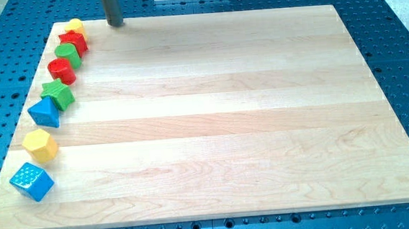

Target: Separate the red blocks from the line

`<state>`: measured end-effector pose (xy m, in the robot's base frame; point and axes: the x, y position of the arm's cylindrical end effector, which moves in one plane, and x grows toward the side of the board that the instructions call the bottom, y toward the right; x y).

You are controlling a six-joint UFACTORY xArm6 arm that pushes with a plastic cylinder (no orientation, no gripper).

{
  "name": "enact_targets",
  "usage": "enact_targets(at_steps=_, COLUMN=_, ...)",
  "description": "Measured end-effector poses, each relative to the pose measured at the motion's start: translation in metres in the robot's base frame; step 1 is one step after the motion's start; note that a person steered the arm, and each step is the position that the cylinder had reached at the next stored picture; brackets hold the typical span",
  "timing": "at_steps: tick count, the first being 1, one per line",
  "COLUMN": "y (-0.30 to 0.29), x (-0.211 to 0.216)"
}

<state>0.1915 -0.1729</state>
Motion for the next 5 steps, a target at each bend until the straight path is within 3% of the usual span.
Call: enact_targets(at_steps=5, y=-0.086, x=0.001)
